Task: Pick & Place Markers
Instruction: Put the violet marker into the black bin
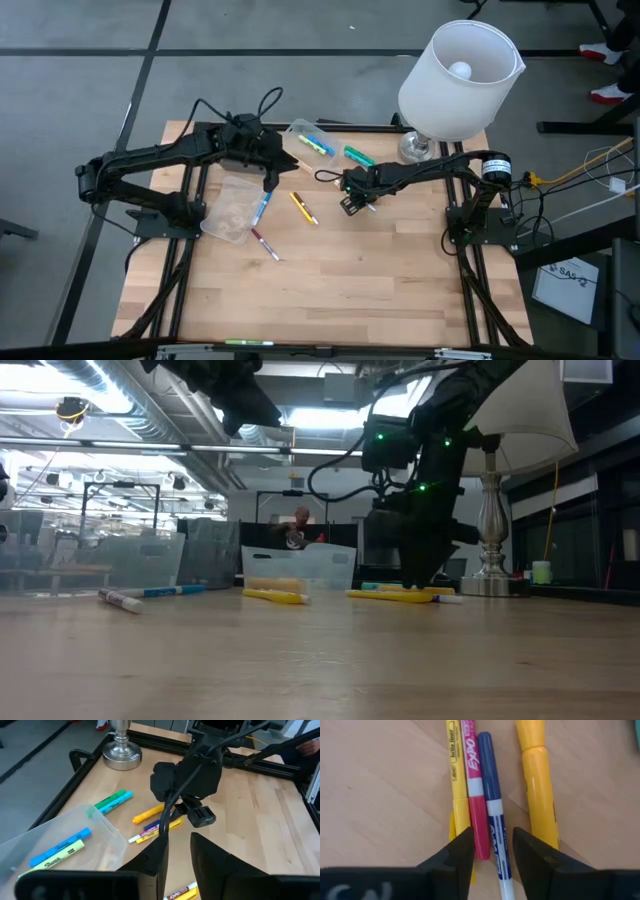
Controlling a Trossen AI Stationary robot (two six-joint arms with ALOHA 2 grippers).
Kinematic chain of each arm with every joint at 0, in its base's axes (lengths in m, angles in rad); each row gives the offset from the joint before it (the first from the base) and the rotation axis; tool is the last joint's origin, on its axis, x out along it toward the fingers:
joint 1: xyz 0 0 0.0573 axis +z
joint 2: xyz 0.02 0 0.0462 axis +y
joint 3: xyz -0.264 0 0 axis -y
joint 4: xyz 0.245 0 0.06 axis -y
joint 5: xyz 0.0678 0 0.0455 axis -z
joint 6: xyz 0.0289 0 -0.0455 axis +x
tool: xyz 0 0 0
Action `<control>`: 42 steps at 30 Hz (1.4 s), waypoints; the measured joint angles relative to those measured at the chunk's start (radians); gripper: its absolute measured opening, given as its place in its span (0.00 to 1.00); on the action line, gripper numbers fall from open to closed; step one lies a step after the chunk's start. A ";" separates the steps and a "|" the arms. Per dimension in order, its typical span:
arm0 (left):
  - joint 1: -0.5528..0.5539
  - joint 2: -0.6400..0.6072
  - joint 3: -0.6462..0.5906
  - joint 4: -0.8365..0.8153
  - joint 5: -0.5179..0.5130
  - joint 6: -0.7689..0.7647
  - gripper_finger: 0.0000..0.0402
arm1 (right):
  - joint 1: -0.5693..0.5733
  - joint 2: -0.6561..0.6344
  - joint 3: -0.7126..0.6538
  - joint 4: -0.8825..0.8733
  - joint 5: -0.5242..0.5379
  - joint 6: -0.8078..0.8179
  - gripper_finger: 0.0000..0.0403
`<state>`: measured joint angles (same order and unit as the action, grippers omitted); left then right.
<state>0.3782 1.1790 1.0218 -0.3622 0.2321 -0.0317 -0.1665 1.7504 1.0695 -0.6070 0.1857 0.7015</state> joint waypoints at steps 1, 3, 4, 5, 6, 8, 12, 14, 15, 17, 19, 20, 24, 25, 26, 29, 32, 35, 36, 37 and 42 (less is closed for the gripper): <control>0.000 0.000 0.000 0.000 0.000 0.000 0.19 | 0.000 0.000 0.000 0.000 -0.003 -0.012 0.30; 0.000 0.000 0.000 0.000 0.000 0.000 0.19 | 0.000 0.000 0.000 0.000 -0.002 -0.033 0.27; 0.000 0.000 0.000 0.000 0.000 0.000 0.19 | 0.000 0.000 0.000 0.000 -0.003 -0.038 0.26; 0.000 0.000 0.000 0.000 0.000 0.000 0.19 | 0.000 0.000 0.000 0.000 -0.003 -0.046 0.25; 0.000 0.000 0.000 0.000 0.000 0.000 0.19 | 0.000 0.000 0.000 0.000 -0.002 -0.055 0.25; 0.000 0.000 0.000 0.000 0.000 0.000 0.19 | 0.000 0.000 0.000 0.000 -0.002 -0.061 0.25; 0.000 0.000 0.000 -0.001 0.000 0.000 0.20 | 0.000 0.015 -0.006 0.009 -0.004 -0.106 0.25; 0.000 0.000 0.000 -0.001 0.000 0.000 0.19 | 0.000 0.024 -0.012 0.014 -0.003 -0.107 0.26; 0.000 0.000 0.000 -0.002 0.000 0.000 0.19 | 0.000 0.031 -0.016 0.007 -0.002 -0.105 0.27; 0.000 0.000 0.000 -0.002 0.000 0.000 0.19 | 0.000 0.039 -0.021 0.017 -0.001 -0.104 0.27; -0.001 0.001 0.000 -0.003 -0.003 0.000 0.19 | 0.000 0.043 -0.032 0.026 0.001 -0.103 0.28; -0.001 0.001 0.000 -0.003 -0.005 0.000 0.19 | 0.001 0.044 -0.039 0.033 0.003 -0.102 0.28; -0.004 0.001 0.000 -0.002 -0.014 0.000 0.19 | 0.000 0.045 -0.043 0.042 -0.004 -0.100 0.27; -0.005 0.001 0.000 -0.002 -0.018 0.000 0.19 | 0.000 0.045 -0.044 0.049 -0.004 -0.100 0.26; -0.005 0.001 0.000 -0.001 -0.022 0.000 0.20 | 0.000 0.046 -0.045 0.054 -0.004 -0.100 0.25; -0.005 0.001 0.000 -0.001 -0.026 0.000 0.20 | 0.000 0.047 -0.046 0.070 -0.004 -0.099 0.21; -0.005 0.001 0.000 -0.001 -0.026 0.000 0.19 | 0.000 0.047 -0.043 0.098 -0.012 -0.077 0.20; -0.005 0.001 0.000 -0.001 -0.026 0.000 0.19 | 0.000 0.048 -0.044 0.106 -0.013 -0.076 0.22; -0.005 0.001 0.000 -0.001 -0.026 0.000 0.19 | 0.000 0.048 -0.045 0.110 -0.014 -0.074 0.23; -0.005 0.001 0.000 -0.001 -0.026 0.000 0.20 | 0.000 0.048 -0.045 0.116 -0.016 -0.072 0.24; -0.005 0.001 0.000 -0.002 -0.026 -0.007 0.19 | -0.002 0.050 -0.046 0.116 -0.019 -0.052 0.33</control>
<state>0.3737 1.1797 1.0218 -0.3637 0.2066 -0.0391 -0.1680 1.8004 1.0236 -0.4912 0.1668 0.6494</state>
